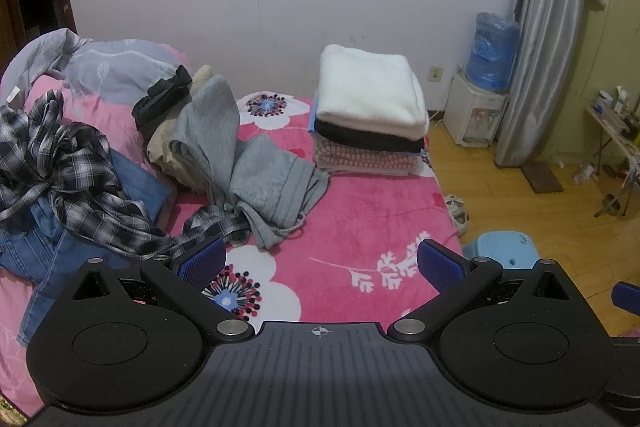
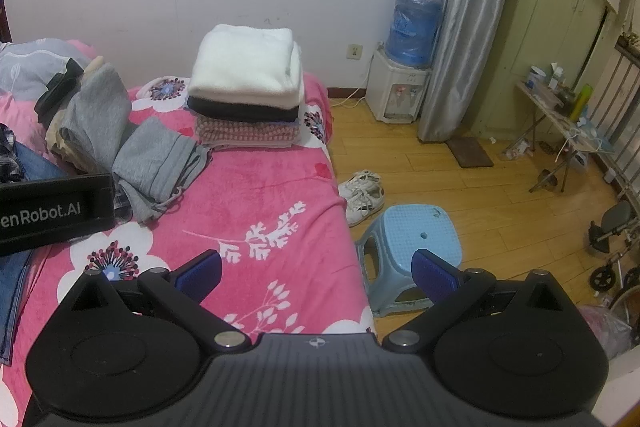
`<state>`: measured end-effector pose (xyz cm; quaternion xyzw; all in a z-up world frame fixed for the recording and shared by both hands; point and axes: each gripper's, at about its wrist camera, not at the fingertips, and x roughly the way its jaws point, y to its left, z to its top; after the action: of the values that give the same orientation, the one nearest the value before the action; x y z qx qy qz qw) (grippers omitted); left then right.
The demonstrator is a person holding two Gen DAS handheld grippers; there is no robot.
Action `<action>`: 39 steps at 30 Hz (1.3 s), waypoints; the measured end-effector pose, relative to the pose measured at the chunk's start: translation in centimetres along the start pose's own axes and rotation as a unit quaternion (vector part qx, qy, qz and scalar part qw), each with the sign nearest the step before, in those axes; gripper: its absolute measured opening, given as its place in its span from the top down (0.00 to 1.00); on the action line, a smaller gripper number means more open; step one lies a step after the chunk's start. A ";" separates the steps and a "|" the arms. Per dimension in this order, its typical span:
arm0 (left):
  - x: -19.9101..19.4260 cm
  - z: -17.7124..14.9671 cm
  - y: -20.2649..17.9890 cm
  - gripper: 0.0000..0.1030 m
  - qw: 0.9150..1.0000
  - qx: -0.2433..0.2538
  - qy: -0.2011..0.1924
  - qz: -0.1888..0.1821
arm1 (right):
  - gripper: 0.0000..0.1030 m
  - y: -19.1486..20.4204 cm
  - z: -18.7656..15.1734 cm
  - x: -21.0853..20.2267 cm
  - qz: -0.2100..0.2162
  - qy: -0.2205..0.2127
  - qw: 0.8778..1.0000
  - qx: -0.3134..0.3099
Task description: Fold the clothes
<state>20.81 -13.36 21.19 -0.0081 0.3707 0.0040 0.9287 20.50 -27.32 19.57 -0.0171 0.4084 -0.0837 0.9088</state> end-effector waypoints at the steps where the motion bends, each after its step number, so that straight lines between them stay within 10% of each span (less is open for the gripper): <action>1: 0.0 0.0 0.0 0.00 1.000 0.000 0.000 0.000 | 0.00 0.0 0.0 0.0 0.000 0.000 1.000 -0.001; 39: 0.6 -0.1 0.3 0.00 1.000 -0.003 0.008 0.001 | 0.00 0.3 0.0 0.4 0.000 0.007 1.000 0.000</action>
<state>21.21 -13.08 20.72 -0.0103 0.3782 0.0061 0.9257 20.79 -27.14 19.28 -0.0166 0.4145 -0.0842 0.9060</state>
